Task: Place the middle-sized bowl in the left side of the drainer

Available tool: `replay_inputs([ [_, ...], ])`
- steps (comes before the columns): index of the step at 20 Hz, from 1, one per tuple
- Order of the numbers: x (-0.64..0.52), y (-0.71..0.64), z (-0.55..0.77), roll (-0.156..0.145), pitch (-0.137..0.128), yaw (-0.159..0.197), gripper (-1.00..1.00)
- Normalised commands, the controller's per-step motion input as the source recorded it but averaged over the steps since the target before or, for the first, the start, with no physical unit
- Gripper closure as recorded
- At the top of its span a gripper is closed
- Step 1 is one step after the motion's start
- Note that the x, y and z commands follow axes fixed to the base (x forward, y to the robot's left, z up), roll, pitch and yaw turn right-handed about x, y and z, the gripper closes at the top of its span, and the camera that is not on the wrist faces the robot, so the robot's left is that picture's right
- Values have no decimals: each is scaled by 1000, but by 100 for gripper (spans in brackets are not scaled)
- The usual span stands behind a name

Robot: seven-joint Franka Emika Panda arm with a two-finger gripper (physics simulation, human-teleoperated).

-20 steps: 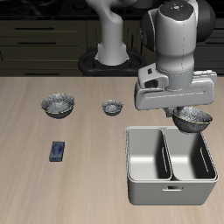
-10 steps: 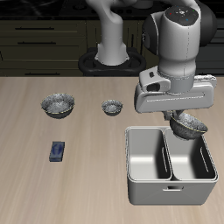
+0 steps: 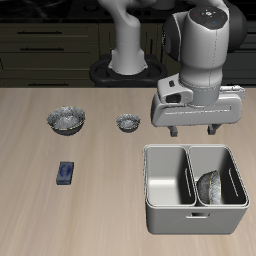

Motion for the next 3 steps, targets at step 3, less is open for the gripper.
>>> replay_inputs([
  [3, -39, 20, -48, 2, 9, 12, -100],
])
